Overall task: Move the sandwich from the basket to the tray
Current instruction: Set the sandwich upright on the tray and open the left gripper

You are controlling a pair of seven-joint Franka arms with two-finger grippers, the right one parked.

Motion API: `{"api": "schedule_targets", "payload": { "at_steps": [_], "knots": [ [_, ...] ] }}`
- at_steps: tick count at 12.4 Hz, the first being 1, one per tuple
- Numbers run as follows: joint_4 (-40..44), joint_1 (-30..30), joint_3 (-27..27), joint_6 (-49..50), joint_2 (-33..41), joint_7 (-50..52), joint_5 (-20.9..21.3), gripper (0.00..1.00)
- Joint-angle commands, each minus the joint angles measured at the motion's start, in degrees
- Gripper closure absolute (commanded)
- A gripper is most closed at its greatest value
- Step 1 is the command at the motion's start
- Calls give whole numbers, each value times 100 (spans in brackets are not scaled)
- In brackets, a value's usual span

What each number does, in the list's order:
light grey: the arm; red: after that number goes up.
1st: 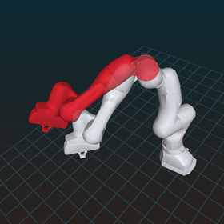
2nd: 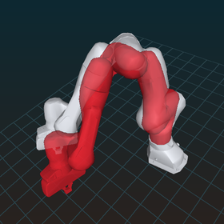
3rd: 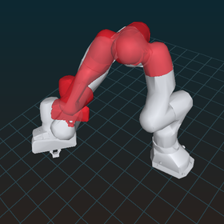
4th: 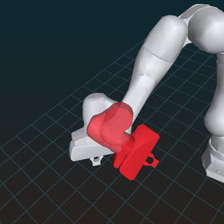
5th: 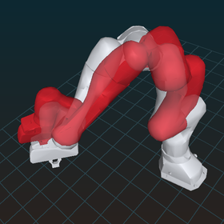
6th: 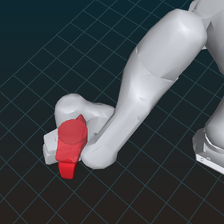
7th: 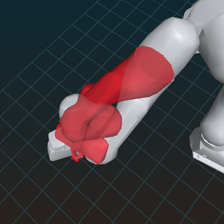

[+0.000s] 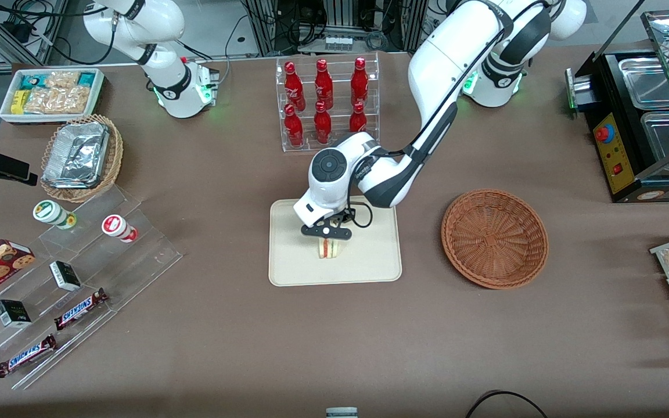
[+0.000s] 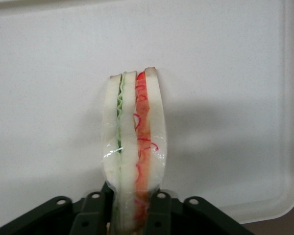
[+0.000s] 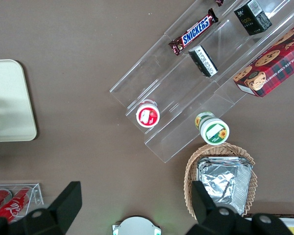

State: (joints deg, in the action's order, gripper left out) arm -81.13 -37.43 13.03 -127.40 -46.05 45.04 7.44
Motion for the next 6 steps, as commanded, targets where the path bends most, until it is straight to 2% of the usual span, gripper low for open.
{"api": "schedule_targets", "payload": {
  "at_steps": [1, 6],
  "knots": [
    [168, -37, -72, -4, -27, -65, 100, 0],
    [116, 287, -64, 741, 1130, 319, -119, 0]
  ]
}}
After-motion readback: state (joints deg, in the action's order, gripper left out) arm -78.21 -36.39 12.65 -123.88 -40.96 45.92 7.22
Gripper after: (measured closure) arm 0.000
